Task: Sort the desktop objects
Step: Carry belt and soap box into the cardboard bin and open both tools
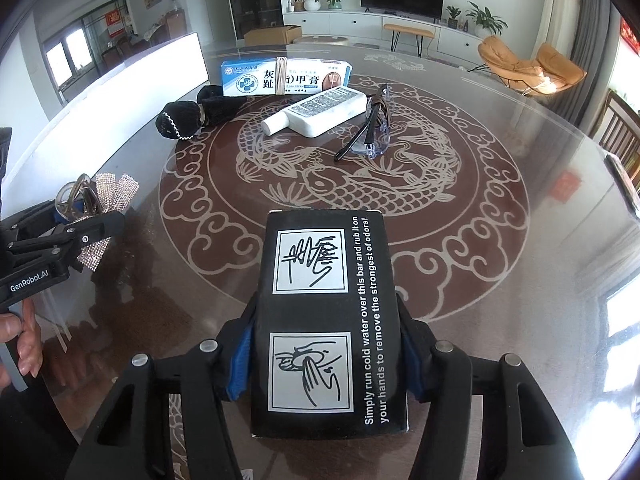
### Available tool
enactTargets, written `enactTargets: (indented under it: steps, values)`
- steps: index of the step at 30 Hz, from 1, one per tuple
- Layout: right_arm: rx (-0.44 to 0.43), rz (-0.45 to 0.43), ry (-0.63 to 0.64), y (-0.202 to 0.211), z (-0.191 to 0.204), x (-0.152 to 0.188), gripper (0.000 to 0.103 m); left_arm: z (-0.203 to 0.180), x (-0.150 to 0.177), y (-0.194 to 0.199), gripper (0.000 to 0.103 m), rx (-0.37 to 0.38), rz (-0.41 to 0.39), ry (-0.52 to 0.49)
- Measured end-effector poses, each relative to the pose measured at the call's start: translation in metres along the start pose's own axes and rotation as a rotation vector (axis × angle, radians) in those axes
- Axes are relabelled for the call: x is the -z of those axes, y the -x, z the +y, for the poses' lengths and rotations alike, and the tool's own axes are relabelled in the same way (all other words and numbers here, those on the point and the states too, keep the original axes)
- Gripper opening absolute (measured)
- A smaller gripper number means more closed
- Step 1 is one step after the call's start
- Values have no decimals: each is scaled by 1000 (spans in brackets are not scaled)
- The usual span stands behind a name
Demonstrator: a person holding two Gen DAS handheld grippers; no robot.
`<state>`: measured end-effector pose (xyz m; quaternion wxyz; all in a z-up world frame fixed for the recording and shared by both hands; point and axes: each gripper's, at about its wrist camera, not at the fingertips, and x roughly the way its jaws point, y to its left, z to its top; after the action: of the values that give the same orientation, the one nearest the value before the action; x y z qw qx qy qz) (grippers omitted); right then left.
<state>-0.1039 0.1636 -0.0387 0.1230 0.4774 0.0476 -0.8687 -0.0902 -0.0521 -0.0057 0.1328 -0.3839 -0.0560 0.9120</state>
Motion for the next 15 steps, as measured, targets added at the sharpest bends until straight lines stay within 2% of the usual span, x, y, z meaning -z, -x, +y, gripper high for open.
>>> enactTargets:
  steps: [3, 6, 11, 15]
  values:
    - [-42, -26, -33, 18, 4, 2, 59, 17, -1, 25, 52, 68, -82, 103]
    - [-94, -67, -60, 38, 11, -1, 59, 31, 1, 43, 52, 89, -141, 183]
    - [-175, -129, -49, 63, 36, -20, 59, 43, 1, 90, 52, 80, -249, 274]
    - [-242, -187, 9, 76, 75, -53, 59, 67, -16, 141, 52, 41, -354, 332]
